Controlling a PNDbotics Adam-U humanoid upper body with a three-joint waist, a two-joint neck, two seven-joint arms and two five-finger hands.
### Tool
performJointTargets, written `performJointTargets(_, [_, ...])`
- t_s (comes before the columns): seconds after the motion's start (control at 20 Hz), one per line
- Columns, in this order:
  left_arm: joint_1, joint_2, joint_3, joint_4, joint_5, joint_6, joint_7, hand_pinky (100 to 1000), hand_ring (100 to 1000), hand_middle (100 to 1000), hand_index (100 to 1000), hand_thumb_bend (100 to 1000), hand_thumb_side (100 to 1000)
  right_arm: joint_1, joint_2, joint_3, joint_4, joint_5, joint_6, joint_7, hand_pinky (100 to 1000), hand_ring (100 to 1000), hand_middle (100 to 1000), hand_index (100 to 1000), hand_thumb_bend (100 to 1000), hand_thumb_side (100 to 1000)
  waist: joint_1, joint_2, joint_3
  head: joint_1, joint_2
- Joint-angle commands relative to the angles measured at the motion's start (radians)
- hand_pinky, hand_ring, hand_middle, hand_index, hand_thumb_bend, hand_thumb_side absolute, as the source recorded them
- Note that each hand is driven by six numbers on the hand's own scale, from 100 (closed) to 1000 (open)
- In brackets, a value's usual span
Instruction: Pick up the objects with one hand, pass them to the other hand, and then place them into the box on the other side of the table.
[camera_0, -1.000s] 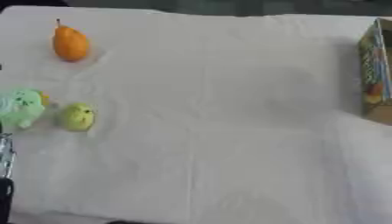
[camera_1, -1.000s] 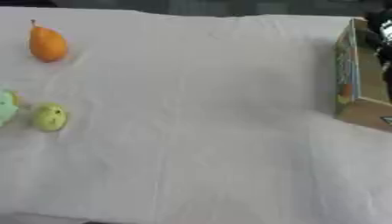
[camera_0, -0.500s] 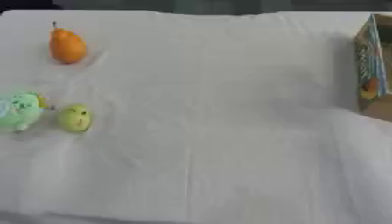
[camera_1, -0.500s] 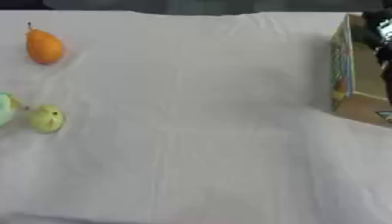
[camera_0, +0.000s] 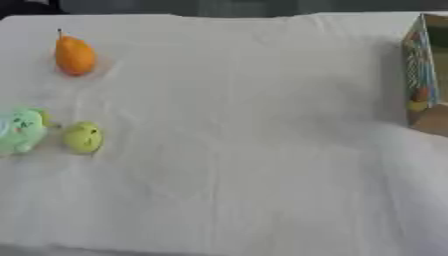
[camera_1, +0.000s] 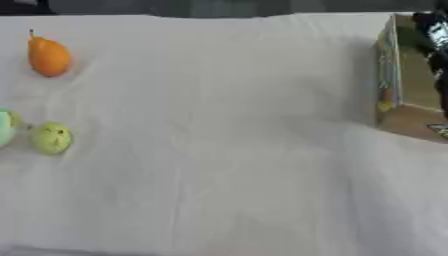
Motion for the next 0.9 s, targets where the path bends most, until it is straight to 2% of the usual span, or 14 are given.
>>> performJointTargets(0.05, [-0.003, 0.102, -0.011, -0.025, -0.012, 0.014, -0.078, 767, 789, 789, 873, 391, 567, -0.004, -0.039, -0.008, -0.008, 0.008, 0.0, 0.0, 1000, 1000, 861, 982, 100, 629, 0.003, -0.026, 0.003, 0.002, 0.002])
performJointTargets(0.25, [0.004, 0.141, -0.037, -0.035, -0.054, 0.031, -0.178, 784, 804, 799, 880, 482, 538, 0.0, -0.043, -0.007, -0.009, 0.011, 0.0, 0.001, 1000, 1000, 861, 982, 100, 629, 0.007, -0.027, 0.004, 0.036, 0.008])
performJointTargets(0.55, [-0.004, 0.142, -0.064, 0.0, -0.184, 0.037, -0.316, 807, 824, 811, 882, 652, 390, 0.0, -0.043, -0.006, -0.008, 0.011, 0.0, 0.002, 1000, 1000, 862, 982, 100, 631, 0.008, -0.029, 0.002, 0.068, 0.012])
performJointTargets(0.9, [-0.036, 0.114, -0.085, 0.064, -0.302, 0.043, -0.412, 816, 831, 811, 881, 722, 286, -0.002, -0.043, -0.003, -0.008, 0.012, 0.001, 0.005, 1000, 1000, 862, 982, 100, 633, 0.009, -0.028, -0.001, 0.157, 0.006])
